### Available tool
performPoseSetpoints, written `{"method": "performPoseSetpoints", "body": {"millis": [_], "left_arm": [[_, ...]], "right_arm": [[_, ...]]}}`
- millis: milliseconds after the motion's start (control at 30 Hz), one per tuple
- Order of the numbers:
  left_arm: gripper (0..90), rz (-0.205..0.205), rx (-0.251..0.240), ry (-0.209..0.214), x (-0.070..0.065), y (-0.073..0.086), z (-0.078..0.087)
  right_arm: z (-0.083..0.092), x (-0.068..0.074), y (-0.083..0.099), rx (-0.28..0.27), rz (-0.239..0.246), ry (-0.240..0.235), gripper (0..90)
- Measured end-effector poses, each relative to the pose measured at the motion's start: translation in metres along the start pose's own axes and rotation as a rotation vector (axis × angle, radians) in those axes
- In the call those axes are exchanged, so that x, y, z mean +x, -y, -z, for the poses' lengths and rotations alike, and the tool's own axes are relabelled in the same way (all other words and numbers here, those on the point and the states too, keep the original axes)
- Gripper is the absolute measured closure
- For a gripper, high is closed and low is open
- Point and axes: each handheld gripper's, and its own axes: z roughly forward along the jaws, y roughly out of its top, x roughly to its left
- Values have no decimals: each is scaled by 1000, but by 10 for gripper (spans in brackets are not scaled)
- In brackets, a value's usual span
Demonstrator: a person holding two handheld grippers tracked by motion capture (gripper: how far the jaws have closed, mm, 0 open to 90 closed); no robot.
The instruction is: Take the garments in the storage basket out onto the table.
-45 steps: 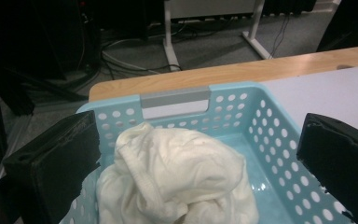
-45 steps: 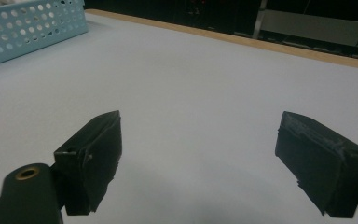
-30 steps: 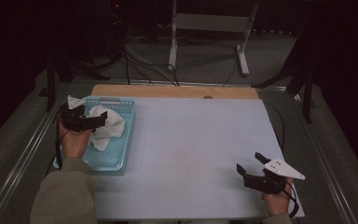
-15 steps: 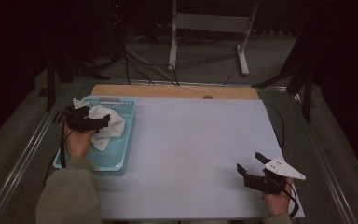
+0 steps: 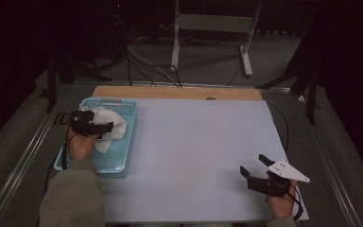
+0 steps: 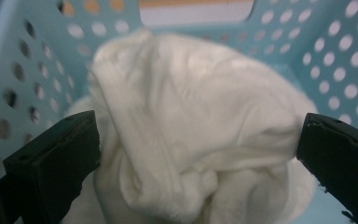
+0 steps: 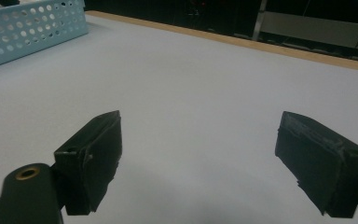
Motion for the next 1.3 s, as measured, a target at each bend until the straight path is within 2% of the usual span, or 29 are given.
{"method": "performPoseSetpoints", "body": {"millis": [133, 233, 367, 400, 467, 600, 667, 700, 867, 933, 1067, 1167, 1300], "left_arm": [[0, -5, 34, 7, 0, 1, -4], [0, -23, 48, -4, -2, 2, -6], [0, -20, 98, 19, -3, 4, -11], [0, -20, 98, 19, -3, 4, -11], [0, -13, 158, 25, -3, 6, -15], [18, -2, 211, 20, -4, 7, -17], [67, 9, 259, 2, -4, 7, -19], [121, 12, 266, 5, -4, 7, -18], [481, -22, 251, 29, -6, 4, -10], [563, -14, 246, 33, -5, 3, -8], [630, -16, 232, 41, -4, 2, -4], [654, -17, 225, 47, -4, 1, -2], [668, -33, 190, 59, -6, 0, 6]], "right_arm": [[0, 0, 0, 0, 0, -1, 149], [0, 0, 0, 0, 0, -2, 149], [0, 0, 0, -1, 0, -2, 149], [0, 0, 0, -1, 0, -2, 149], [0, 0, 0, -2, 1, -1, 149], [0, 0, 0, -2, 0, -1, 149], [0, 0, 0, -1, -1, -1, 149], [0, 0, 0, -1, -1, -1, 149], [0, 0, 0, -1, 1, 0, 149], [0, 0, 0, 0, 1, 0, 149], [0, 0, 0, 0, 1, 1, 149], [0, 0, 0, 0, 0, 1, 149], [0, 0, 0, -1, 0, 2, 149]]}}
